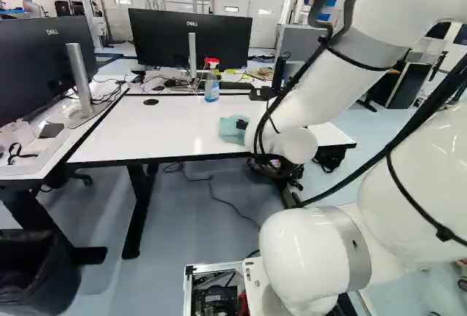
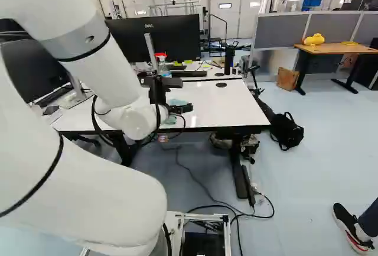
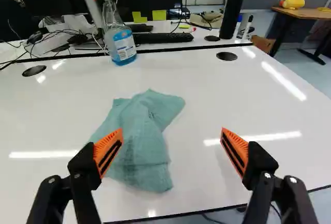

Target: Clean the table with the green towel

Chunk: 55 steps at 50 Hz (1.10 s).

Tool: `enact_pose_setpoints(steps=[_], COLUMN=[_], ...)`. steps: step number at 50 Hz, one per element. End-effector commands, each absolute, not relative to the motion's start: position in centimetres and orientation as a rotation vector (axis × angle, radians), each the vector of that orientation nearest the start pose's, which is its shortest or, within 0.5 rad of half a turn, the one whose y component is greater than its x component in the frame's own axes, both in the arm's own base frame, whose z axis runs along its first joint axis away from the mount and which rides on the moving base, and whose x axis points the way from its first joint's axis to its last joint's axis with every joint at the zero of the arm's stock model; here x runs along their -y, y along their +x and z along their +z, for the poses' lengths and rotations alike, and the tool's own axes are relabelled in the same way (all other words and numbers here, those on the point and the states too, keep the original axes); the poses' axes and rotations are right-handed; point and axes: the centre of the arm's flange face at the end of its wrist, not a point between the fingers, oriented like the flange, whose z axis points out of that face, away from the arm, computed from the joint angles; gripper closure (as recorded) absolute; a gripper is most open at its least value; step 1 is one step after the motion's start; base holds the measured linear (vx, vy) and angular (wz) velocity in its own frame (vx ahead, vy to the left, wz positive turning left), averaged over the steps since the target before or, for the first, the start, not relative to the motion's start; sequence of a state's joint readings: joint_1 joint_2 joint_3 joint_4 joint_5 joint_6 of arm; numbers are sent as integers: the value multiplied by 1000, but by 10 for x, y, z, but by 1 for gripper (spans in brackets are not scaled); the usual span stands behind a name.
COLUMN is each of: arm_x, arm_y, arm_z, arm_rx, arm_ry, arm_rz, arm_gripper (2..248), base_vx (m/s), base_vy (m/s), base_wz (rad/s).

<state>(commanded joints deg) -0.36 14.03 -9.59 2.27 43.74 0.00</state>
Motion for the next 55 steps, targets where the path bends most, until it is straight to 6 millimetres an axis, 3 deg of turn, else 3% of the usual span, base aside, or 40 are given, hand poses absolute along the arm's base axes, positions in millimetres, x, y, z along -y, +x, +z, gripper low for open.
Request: enact_pose_setpoints(steps=[27,55], arm_x=[1,0], arm_y=[274,270], arm_z=[367,366], arm_rx=[-10,0], arm_ry=[-2568,-2558], arm_rz=[-1813,-1824], arm_gripper=[3,3], base_vx=[0,0], base_vy=[0,0], base_wz=[0,0])
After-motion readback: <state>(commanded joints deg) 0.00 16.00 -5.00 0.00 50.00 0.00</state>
